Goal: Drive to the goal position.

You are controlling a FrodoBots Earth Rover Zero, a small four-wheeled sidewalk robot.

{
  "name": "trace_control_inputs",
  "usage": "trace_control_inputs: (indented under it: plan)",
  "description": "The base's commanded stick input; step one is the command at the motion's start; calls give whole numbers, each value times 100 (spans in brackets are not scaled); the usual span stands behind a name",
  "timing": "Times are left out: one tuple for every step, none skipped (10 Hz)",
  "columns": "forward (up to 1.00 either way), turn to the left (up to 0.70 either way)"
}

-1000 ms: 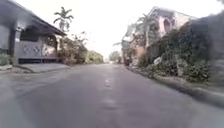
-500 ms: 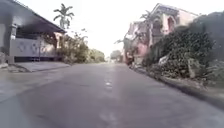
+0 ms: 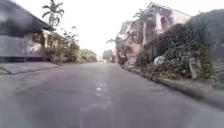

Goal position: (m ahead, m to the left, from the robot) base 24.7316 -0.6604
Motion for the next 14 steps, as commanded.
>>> trace_control_inputs:
  plan:
    - [100, 0]
    - [100, 0]
    - [100, 0]
    - [100, 0]
    - [100, 0]
    - [100, 0]
    - [100, 0]
    - [100, 0]
    - [100, 0]
    - [100, 0]
    - [100, 0]
    - [100, 0]
    - [100, 0]
    - [100, 0]
